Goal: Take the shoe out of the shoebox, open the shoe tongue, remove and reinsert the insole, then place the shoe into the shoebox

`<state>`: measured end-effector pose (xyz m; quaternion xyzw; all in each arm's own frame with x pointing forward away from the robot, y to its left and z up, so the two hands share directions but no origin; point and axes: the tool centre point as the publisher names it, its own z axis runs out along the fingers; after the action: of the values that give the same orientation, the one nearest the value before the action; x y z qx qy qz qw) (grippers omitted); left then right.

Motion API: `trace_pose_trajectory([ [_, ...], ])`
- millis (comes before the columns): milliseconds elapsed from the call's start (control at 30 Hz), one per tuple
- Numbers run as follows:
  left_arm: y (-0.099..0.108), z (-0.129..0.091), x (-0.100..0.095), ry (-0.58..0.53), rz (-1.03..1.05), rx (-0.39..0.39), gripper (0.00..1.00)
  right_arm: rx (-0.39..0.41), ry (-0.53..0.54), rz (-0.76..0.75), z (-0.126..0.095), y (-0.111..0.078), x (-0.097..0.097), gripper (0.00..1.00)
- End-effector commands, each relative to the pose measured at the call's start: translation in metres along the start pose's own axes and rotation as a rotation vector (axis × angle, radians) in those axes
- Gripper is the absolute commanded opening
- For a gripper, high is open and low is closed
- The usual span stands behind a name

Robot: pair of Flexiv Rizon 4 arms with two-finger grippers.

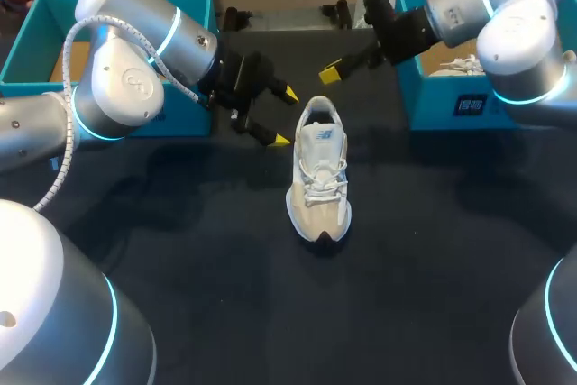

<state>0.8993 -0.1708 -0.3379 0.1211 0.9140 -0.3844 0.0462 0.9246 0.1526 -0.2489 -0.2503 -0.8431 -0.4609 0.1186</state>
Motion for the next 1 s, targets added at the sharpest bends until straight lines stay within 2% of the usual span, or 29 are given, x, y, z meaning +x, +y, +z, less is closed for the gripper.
trace_pose_trajectory([
  [33,-0.001,0.000,0.000,0.002,0.000,-0.003,1.00,0.016,-0.053,0.009,-0.022,0.002,0.019,0.40],
  [267,-0.001,0.000,0.000,0.002,0.000,-0.003,1.00,0.079,-0.118,0.067,-0.040,0.006,0.035,0.38],
  [333,-0.001,0.000,0.000,0.002,0.000,-0.003,1.00,0.090,-0.144,0.078,-0.043,0.006,0.037,0.31],
  [400,-0.001,0.000,0.000,0.002,0.000,-0.003,1.00,0.108,-0.183,0.093,-0.047,0.004,0.038,0.08],
  [433,-0.001,0.000,0.000,0.002,0.000,-0.003,1.00,0.129,-0.201,0.106,-0.048,0.003,0.037,0.00],
  [533,-0.001,0.000,0.000,0.002,0.000,-0.003,1.00,0.162,-0.254,0.110,-0.051,0.001,0.034,0.00],
  [633,-0.001,0.000,0.000,0.002,0.000,-0.003,1.00,0.234,-0.316,0.108,-0.053,0.002,0.032,0.00],
  [767,-0.001,0.000,0.000,0.002,0.000,-0.003,1.00,0.293,-0.435,0.082,-0.054,0.005,0.033,0.00],
  [1000,-0.001,0.000,0.000,0.002,0.000,-0.003,1.00,0.293,-0.435,0.082,-0.054,0.005,0.033,0.00],
])
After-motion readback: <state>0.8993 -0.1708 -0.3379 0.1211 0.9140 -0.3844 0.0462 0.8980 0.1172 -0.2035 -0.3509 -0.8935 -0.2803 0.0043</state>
